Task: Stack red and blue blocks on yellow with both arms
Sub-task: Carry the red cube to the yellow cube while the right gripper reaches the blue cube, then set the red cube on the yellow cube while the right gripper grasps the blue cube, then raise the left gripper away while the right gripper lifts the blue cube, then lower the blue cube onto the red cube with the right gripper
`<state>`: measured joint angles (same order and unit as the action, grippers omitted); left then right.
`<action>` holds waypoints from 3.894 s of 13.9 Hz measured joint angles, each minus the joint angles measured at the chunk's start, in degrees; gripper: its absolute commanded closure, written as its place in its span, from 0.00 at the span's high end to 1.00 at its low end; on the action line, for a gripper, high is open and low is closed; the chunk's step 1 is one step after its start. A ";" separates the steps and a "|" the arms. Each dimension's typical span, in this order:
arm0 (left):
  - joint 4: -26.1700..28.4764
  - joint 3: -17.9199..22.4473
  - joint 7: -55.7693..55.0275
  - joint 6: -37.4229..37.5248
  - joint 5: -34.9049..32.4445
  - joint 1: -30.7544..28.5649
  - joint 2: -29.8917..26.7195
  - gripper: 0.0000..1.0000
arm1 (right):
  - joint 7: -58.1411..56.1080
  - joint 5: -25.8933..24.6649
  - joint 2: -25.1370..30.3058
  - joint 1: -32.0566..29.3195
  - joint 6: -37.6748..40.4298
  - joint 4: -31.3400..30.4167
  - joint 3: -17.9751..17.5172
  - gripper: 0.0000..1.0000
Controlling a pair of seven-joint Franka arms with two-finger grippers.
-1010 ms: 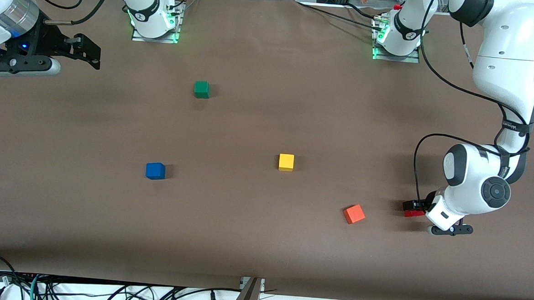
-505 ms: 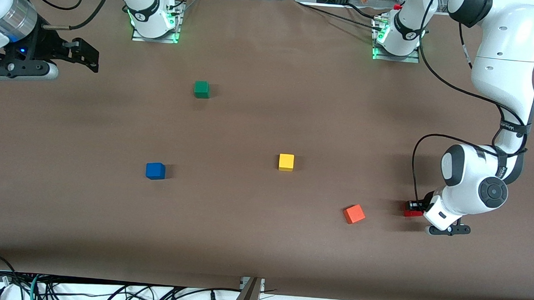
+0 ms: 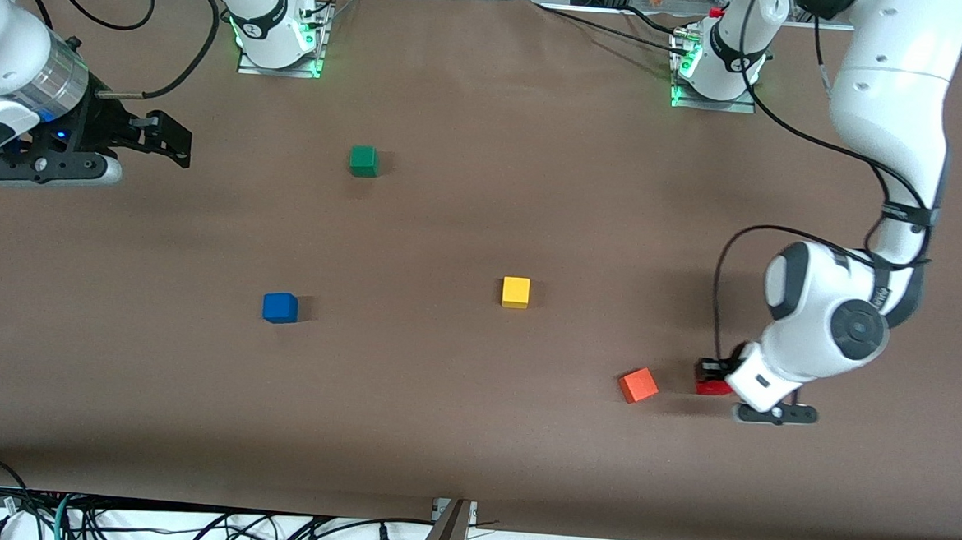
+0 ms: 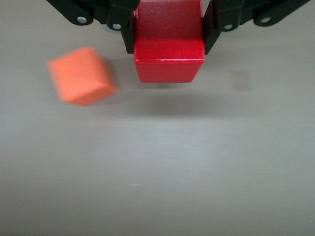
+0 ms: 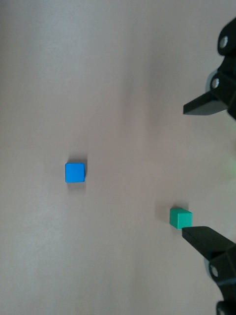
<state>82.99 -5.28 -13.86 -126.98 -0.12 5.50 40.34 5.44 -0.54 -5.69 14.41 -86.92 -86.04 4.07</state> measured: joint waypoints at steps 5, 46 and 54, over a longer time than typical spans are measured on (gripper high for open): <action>-1.47 0.48 -17.02 1.21 -0.01 11.60 0.07 0.00 | -0.01 0.79 -5.10 -1.00 -2.61 -0.25 0.22 1.00; -21.45 4.77 -5.94 36.77 -1.71 0.57 -14.33 1.00 | 20.44 6.01 -30.52 3.89 -26.06 7.51 -11.28 0.41; -21.19 4.64 2.98 43.39 -1.60 -7.96 -15.27 1.00 | 44.66 1.80 -37.41 23.24 -28.28 20.55 -12.30 0.41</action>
<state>61.80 -0.64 -10.88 -83.60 -1.72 -2.47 25.06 50.10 1.26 -43.11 37.65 -115.20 -65.48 -8.23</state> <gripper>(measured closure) 0.000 0.445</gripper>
